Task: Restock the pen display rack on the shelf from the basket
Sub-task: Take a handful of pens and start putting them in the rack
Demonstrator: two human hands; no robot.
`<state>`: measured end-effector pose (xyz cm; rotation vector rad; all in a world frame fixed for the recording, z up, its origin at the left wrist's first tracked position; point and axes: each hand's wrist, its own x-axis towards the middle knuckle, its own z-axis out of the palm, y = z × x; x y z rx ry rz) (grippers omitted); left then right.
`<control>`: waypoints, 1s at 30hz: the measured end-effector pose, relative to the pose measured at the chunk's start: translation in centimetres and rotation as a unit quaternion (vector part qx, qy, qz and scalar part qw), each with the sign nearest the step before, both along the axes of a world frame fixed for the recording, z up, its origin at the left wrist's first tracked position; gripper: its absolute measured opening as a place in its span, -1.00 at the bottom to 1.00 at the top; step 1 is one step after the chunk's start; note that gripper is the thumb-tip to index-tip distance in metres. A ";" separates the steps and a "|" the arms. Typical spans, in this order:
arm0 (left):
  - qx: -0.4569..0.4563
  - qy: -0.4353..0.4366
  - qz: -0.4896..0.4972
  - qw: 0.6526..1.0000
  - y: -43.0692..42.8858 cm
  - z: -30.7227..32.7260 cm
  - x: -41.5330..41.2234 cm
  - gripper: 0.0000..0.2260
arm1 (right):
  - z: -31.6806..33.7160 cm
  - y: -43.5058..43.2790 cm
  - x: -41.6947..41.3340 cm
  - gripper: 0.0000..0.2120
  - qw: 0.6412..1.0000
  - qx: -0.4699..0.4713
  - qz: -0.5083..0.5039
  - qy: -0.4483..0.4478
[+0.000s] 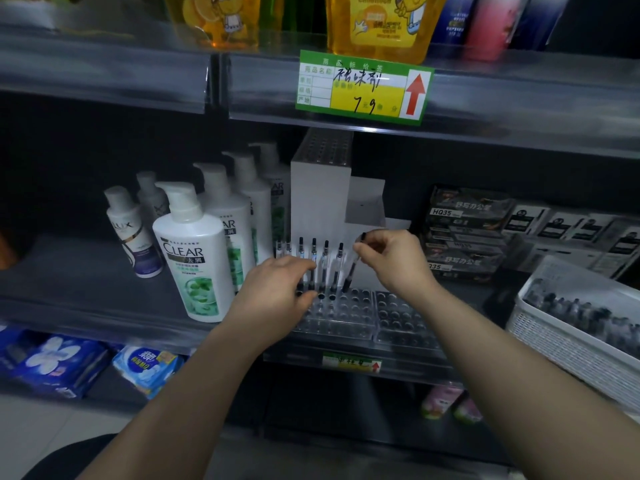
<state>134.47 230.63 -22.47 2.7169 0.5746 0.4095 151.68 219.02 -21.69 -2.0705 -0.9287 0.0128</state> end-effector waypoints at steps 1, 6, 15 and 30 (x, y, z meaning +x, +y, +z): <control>-0.001 0.000 0.000 1.000 0.0 0.0 0.0 -0.57 | -0.2 0.2 -0.1 -0.84 1.000 -0.014 0.008 -0.010; -0.008 -0.003 -0.002 1.000 -0.1 0.1 0.0 -0.57 | -1.1 0.8 -0.3 -0.75 0.996 -0.071 0.021 -0.042; -0.013 -0.008 0.000 1.000 -0.1 0.1 -0.1 -0.57 | -1.3 1.1 -0.2 -0.79 0.995 -0.090 0.012 -0.039; -0.029 -0.006 0.009 1.000 0.0 0.1 -0.3 -0.57 | -1.1 0.7 -0.3 -0.83 0.991 -0.124 0.014 -0.037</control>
